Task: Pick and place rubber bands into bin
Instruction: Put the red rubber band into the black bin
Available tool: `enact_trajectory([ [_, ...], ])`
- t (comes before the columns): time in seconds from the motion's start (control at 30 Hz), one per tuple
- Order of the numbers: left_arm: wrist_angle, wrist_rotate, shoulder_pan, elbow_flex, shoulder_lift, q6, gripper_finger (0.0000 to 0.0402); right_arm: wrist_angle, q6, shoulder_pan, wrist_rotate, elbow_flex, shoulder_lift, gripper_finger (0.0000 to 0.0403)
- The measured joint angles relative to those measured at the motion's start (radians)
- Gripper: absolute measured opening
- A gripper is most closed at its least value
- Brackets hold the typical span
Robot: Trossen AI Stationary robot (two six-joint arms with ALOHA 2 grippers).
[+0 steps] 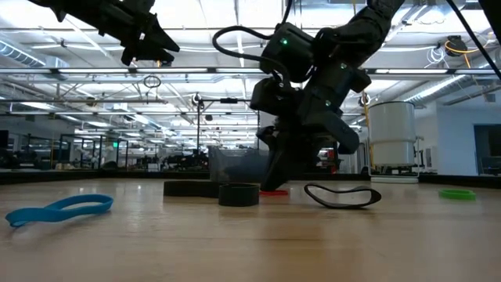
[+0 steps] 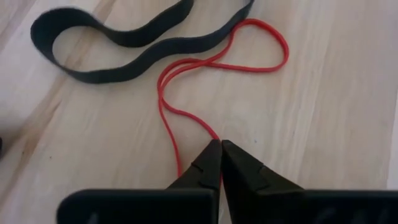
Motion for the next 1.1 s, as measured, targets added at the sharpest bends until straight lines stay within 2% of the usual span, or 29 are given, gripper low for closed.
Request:
enact_trajectory([
  [0.2, 0.000, 0.000, 0.000, 0.000, 0.000, -0.001, 0.0184, 0.000, 0.021, -0.004, 0.009, -0.012, -0.041, 0.0001],
  [0.3, 0.000, 0.000, 0.000, 0.000, 0.000, -0.003, 0.0184, -0.019, 0.001, -0.016, 0.100, -0.017, -0.101, 0.0000],
  [0.43, 0.000, 0.000, 0.000, 0.000, 0.000, -0.008, 0.0184, -0.002, -0.036, -0.039, 0.211, -0.014, -0.217, 0.0000],
  [0.83, 0.000, 0.000, 0.000, 0.000, 0.000, -0.008, 0.0184, 0.047, 0.059, -0.143, 0.220, -0.012, -0.634, 0.0000],
  [1.03, 0.000, 0.000, 0.000, 0.000, 0.000, -0.011, 0.0184, 0.135, 0.057, -0.165, 0.334, -0.012, -0.764, 0.0000],
  [1.1, 0.000, 0.000, 0.000, 0.000, 0.000, -0.011, 0.0184, 0.187, 0.057, -0.177, 0.343, -0.012, -0.787, 0.0000],
])
